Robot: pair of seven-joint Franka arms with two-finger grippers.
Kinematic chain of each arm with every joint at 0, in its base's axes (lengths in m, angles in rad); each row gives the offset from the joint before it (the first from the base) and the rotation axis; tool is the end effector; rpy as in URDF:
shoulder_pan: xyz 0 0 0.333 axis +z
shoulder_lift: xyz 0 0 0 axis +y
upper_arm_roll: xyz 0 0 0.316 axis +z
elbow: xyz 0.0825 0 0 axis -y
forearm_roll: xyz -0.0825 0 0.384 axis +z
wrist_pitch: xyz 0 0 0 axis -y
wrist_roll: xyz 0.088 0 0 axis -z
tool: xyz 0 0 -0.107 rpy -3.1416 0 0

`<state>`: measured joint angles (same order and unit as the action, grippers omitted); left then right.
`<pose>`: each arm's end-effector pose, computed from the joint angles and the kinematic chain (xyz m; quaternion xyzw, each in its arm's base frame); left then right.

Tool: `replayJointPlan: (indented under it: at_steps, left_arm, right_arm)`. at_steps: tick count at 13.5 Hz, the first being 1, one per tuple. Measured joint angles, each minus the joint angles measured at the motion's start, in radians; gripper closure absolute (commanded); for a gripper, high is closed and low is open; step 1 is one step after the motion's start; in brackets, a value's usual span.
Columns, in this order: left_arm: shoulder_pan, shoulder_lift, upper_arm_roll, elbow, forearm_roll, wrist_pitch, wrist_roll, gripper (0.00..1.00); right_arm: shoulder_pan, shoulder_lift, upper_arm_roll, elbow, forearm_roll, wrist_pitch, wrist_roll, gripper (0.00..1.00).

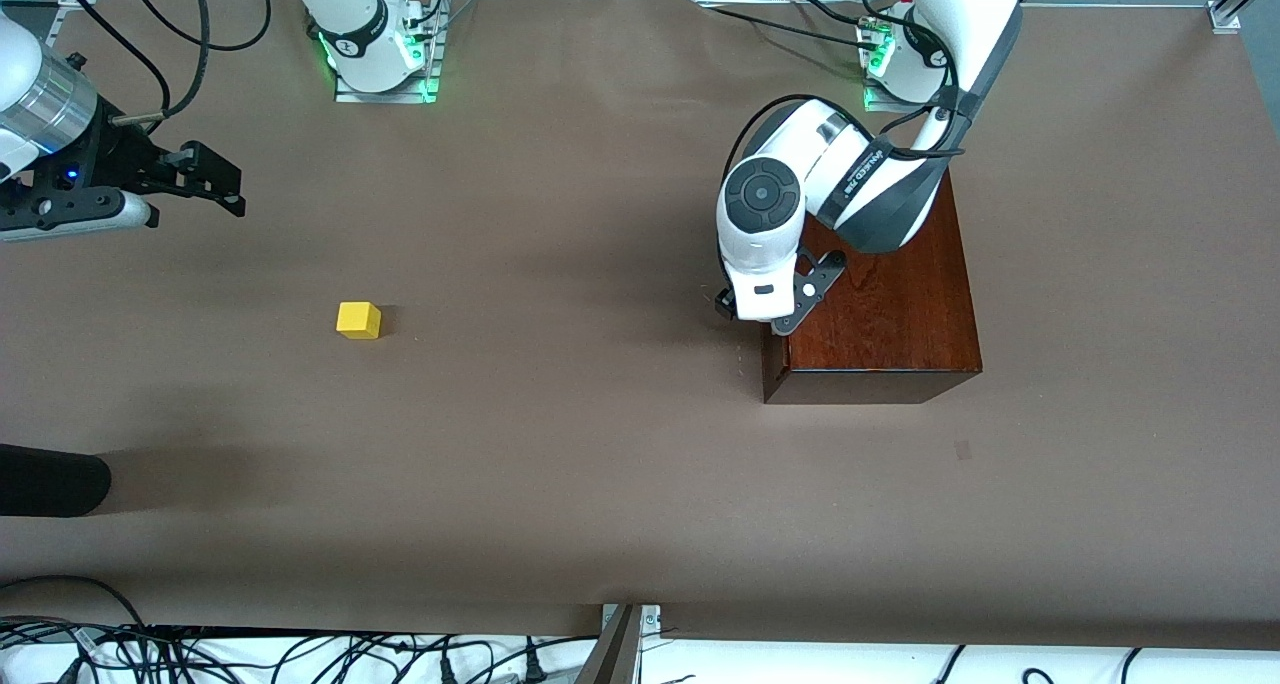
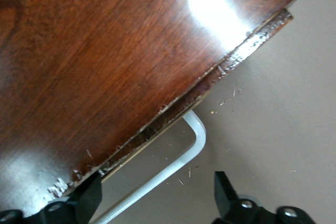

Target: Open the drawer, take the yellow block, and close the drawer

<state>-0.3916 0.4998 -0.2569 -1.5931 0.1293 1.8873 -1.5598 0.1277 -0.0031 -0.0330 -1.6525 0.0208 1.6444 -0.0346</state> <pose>0.5457 -0.3757 0.3367 -0.9012 -0.4231 0.0448 0.0824 0.5556 0.0548 0.5939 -0.9979 -0.0638 0.0028 0.0103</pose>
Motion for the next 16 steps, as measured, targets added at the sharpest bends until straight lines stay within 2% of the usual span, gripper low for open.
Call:
replayJointPlan:
  at_steps: [2,5,9,14,16]
  left_arm:
    - [0.004,-0.027,-0.015,0.0,0.0,-0.001,0.005,0.0]
    - [0.026,-0.126,-0.073,0.0,-0.001,-0.042,0.008,0.0]
    - [0.132,-0.257,-0.143,-0.003,-0.047,-0.123,0.101,0.0]
    - [0.289,-0.37,-0.146,-0.005,-0.109,-0.256,0.425,0.0]
    - [0.319,-0.409,-0.107,-0.005,-0.123,-0.303,0.552,0.0]
  right_arm:
    - [0.0,0.004,-0.001,0.0,0.0,0.0,0.0,0.0]
    - [0.0,0.008,-0.001,0.0,0.0,0.0,0.0,0.0]
    - [0.0,0.009,-0.001,0.0,0.0,0.0,0.0,0.0]
    - [0.0,0.009,-0.001,0.0,0.0,0.0,0.0,0.0]
    - [0.0,0.009,-0.001,0.0,0.0,0.0,0.0,0.0]
